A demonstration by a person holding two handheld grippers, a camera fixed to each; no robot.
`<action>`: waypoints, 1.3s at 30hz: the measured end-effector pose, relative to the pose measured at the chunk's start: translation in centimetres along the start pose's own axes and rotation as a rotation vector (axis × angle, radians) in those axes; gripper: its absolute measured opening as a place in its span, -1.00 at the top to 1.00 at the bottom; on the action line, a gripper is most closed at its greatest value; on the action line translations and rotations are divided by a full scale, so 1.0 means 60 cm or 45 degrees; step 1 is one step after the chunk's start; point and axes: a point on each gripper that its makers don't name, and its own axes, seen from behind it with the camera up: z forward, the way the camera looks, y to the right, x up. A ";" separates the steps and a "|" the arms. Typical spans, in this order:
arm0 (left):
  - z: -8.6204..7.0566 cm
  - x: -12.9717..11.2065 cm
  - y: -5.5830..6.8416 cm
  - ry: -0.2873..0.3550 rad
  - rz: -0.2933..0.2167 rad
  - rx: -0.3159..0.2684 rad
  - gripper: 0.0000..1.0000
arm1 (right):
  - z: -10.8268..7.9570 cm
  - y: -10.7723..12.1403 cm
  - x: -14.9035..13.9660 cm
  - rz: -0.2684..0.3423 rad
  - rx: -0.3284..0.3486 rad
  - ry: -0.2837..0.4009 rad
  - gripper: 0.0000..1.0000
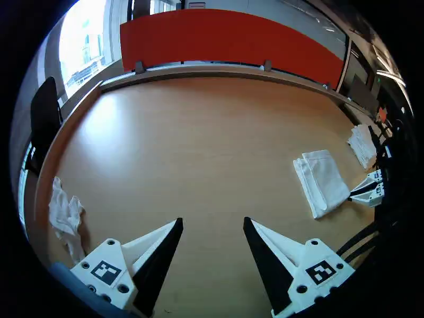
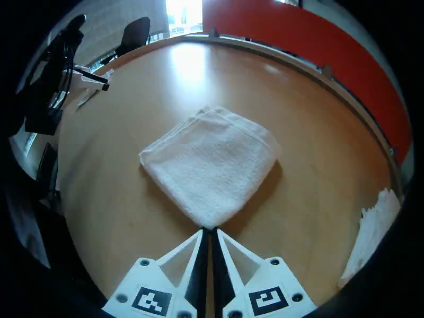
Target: Fold towel
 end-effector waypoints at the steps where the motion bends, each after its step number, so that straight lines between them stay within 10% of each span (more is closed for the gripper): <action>1: 0.000 0.000 0.000 0.000 -0.001 0.000 -0.68 | -0.001 0.001 0.003 0.001 -0.001 0.006 0.92; 39: -0.020 0.028 -0.004 0.076 -0.012 -0.012 -0.68 | -0.146 0.051 0.322 -0.052 -0.118 0.432 0.93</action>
